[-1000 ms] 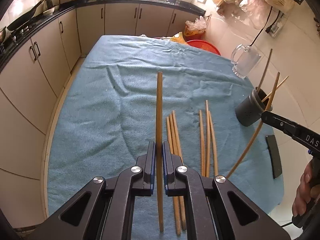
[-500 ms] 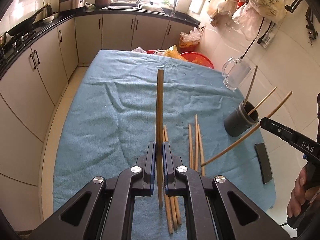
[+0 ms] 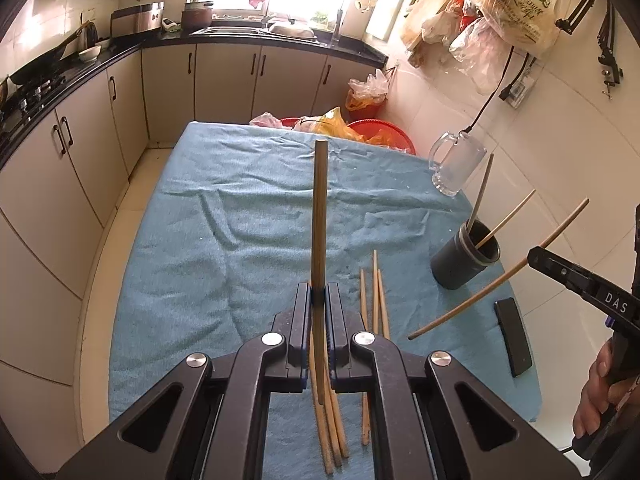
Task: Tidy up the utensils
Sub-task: 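Lift the left tool's chopstick upright while the right tool raises its own toward the cup, then carry the left tool's chopstick over the black cup while the right tool carries its own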
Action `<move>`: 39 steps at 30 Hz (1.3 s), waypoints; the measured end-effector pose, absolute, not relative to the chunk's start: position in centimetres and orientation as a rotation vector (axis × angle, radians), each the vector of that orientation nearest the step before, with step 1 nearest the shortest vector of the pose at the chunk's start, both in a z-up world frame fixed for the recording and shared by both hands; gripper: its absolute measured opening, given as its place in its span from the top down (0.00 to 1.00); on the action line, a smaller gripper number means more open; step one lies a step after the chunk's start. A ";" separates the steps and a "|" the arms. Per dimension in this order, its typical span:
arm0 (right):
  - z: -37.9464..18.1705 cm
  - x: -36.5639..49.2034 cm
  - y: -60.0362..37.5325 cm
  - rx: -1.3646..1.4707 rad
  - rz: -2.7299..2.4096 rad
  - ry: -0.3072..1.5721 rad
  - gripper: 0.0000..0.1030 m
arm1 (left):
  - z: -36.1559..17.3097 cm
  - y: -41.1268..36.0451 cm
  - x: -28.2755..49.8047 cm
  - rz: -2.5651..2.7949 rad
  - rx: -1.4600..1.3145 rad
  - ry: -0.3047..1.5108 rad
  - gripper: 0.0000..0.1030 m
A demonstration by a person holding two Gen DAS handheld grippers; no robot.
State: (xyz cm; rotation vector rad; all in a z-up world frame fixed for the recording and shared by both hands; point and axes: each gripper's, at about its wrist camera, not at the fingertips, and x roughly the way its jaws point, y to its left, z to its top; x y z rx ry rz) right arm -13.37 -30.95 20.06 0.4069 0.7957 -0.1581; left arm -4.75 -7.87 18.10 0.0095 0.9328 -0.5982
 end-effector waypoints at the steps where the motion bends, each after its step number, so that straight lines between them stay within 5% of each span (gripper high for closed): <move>1: 20.2 -13.6 -31.1 0.408 -0.161 0.793 0.93 | 18.2 -8.0 -4.7 -0.602 0.009 0.931 0.94; 39: 26.2 -22.6 -43.7 0.547 -0.390 0.639 0.93 | 26.8 -24.1 -5.4 -0.906 0.055 0.794 0.94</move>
